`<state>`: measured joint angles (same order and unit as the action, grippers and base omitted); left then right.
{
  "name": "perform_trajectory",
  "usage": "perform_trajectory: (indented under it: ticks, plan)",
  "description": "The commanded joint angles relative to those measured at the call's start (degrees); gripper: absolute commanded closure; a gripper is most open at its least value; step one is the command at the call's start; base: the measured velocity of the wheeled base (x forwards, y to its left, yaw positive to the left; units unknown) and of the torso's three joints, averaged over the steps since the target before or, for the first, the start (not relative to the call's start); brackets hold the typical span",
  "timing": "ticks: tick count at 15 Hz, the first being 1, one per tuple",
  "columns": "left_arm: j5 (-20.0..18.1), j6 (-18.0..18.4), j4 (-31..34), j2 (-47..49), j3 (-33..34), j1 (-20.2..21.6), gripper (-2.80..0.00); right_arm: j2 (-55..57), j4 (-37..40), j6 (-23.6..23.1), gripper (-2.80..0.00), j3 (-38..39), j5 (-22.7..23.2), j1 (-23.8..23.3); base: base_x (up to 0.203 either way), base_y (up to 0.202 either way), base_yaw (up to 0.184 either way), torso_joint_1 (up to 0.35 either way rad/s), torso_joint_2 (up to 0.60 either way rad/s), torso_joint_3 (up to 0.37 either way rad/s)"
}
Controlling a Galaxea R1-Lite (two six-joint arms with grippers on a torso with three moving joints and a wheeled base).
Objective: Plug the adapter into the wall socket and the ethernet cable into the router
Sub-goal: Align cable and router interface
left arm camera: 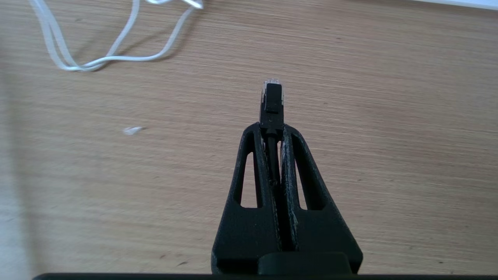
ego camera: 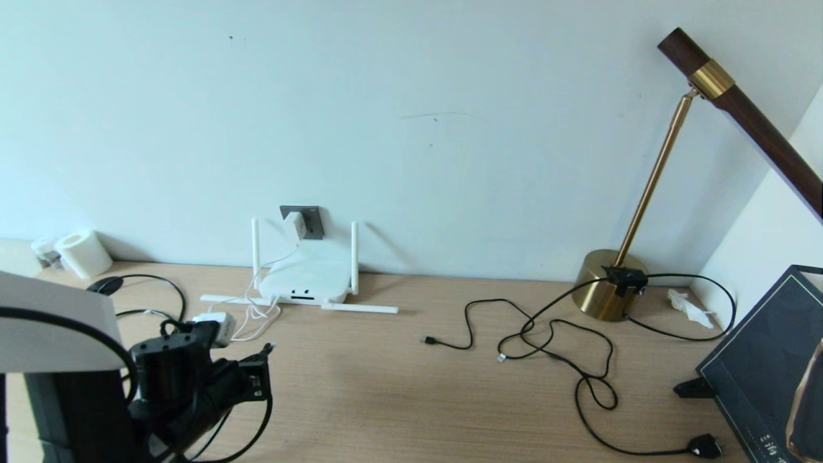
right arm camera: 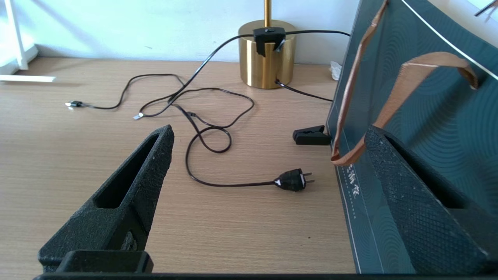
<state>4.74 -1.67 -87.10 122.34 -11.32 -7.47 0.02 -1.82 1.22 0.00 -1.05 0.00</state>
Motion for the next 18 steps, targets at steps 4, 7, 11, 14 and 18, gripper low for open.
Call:
perform_trajectory:
  ticks: [4,7,11,14,18]
  plan:
    - [-0.1,0.1,-0.6,4.5,-6.9,-1.0,0.00,0.0,0.0,-0.1,-2.80,0.6,0.0,0.0,0.000,0.000,0.000,0.000,0.00,0.000]
    - [0.0,0.0,-0.6,6.3,-10.0,-0.9,0.00,0.0,0.0,0.0,-2.80,0.6,0.0,0.0,0.000,0.000,0.000,0.000,0.00,0.000]
    - [0.3,0.4,-0.6,6.5,-13.5,-0.8,0.00,0.0,0.0,-0.1,-2.80,0.6,0.0,0.0,0.000,0.000,0.000,0.000,0.00,0.000]
    - [-0.2,0.3,-0.6,6.1,-17.1,0.0,0.00,0.0,0.0,0.0,-2.80,0.6,0.0,0.0,0.000,0.000,0.000,0.000,0.00,0.000]
    - [-0.9,0.4,-0.6,4.4,-17.9,-0.2,0.00,0.0,0.0,-0.1,-2.80,0.6,0.0,0.0,0.000,0.000,0.000,0.000,0.00,0.000]
